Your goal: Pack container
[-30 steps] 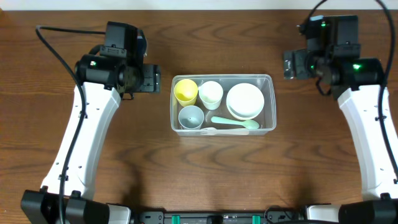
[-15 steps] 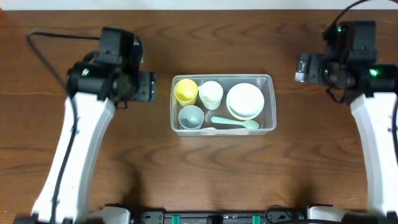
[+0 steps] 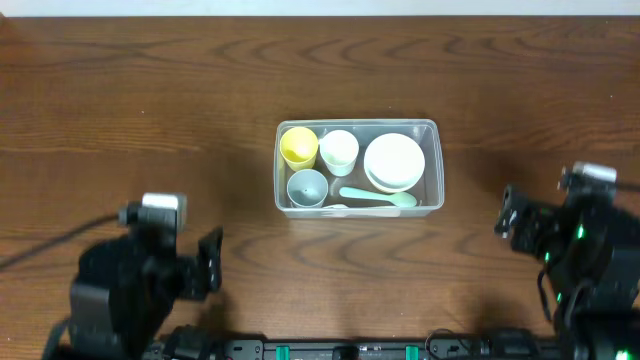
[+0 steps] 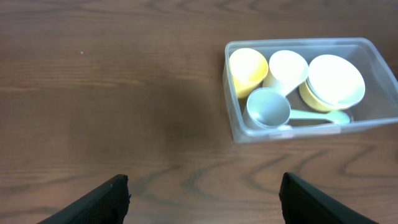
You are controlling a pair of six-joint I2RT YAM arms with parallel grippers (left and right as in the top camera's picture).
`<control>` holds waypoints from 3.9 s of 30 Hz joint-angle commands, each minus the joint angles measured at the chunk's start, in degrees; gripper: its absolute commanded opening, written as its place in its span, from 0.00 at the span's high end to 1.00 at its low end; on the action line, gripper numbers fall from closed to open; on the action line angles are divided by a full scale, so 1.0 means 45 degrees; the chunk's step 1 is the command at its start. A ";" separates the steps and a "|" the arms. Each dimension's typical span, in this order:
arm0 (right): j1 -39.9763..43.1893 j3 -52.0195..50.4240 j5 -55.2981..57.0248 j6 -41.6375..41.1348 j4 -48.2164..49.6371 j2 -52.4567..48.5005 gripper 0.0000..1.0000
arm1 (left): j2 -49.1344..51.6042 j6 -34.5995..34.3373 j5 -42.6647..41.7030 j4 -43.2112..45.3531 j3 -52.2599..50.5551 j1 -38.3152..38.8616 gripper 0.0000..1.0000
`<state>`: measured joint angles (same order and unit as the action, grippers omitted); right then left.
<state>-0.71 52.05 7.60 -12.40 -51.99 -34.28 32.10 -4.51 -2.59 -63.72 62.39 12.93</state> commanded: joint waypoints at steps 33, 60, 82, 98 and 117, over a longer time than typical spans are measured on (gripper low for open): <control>-0.0301 -0.4002 -0.2108 0.1486 0.2370 0.5537 0.01 | -0.2501 -0.0151 0.0141 0.0170 -0.0865 0.0053 0.22; -0.0452 -1.1395 -0.3152 0.4750 1.2352 0.7553 0.01 | -0.2501 -0.0151 0.0141 0.0170 -0.0865 0.0053 0.22; -0.0447 -1.1497 -0.4415 0.5678 1.0841 0.7553 0.01 | -0.2501 -0.0151 0.0141 0.0170 -0.0865 0.0053 0.22; -0.0447 -1.1497 -0.4415 0.5678 1.0841 0.7553 0.01 | -0.2501 -0.0151 0.0141 0.0170 -0.0865 0.0049 0.22; -0.0447 -1.1497 -0.4415 0.5678 1.0841 0.7553 0.01 | -0.4027 0.2142 0.0432 0.2108 -0.4643 -0.2288 0.22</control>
<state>-2.28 0.45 -11.20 12.58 -2.98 -0.64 17.72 0.19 -1.23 -58.30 48.27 4.91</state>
